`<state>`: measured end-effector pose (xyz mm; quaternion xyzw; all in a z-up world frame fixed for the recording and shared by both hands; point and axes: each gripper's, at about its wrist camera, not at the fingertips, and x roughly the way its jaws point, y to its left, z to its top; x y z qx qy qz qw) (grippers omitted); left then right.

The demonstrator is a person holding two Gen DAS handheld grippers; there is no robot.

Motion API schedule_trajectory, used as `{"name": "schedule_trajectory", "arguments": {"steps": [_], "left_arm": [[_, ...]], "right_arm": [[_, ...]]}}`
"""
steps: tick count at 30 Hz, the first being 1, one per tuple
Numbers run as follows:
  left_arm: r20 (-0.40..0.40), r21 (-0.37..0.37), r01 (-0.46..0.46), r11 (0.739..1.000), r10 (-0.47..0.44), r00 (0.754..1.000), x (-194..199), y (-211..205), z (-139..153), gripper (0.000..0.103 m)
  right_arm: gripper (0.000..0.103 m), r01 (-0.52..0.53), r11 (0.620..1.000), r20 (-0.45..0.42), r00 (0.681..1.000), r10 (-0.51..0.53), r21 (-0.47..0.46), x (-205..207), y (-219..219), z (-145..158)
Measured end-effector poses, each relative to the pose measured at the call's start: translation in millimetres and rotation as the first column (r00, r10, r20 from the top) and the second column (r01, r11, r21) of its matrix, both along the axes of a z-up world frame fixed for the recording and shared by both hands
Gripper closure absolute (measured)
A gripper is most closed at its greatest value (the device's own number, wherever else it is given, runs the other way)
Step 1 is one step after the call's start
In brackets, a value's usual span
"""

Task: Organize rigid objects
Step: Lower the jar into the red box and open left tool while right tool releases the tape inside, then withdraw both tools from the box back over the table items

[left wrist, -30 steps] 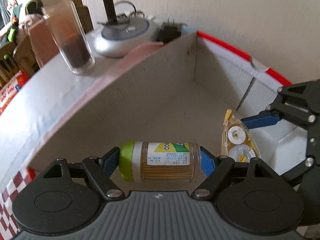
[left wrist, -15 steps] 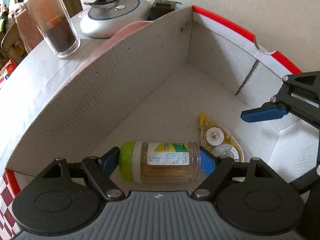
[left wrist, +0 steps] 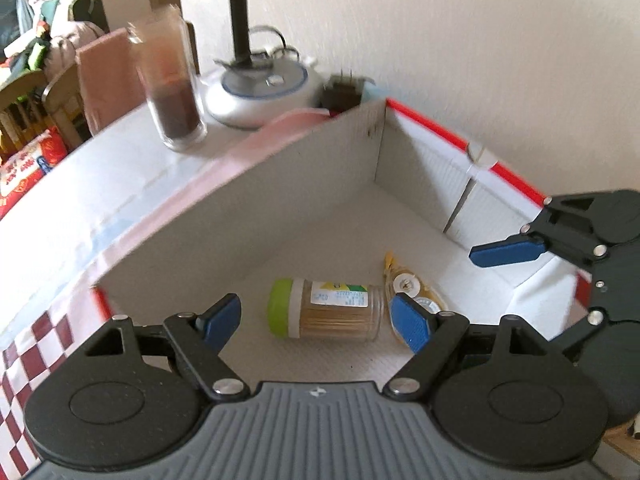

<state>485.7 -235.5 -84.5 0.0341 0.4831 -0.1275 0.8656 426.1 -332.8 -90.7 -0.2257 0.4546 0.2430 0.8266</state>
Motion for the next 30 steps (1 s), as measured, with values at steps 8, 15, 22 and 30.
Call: {"name": "schedule_trajectory", "arguments": {"steps": [8,15,22,30], "left_arm": [[0.121,-0.034,-0.024,0.999,0.028,0.992,-50.2,22.3,41.8,0.021],[0.204,-0.089,-0.038,0.995,0.055,0.977,-103.8,55.9,68.4,0.021],[0.277,-0.095,-0.061,0.994,0.085,0.957,-166.0,97.6,87.0,0.021],[0.337,-0.080,-0.133,0.988,0.153,0.929,-233.2,154.9,94.1,0.018]], "right_arm": [[0.023,0.022,0.998,0.077,0.997,-0.026,0.053,-34.3,11.3,23.5],[0.019,0.020,0.993,0.123,0.992,-0.034,0.119,-72.6,30.8,40.4],[0.014,-0.010,0.978,0.145,0.989,-0.020,0.206,-117.3,61.1,47.6],[0.006,-0.058,0.962,0.153,0.988,0.017,0.268,-159.5,102.5,43.4]]}}
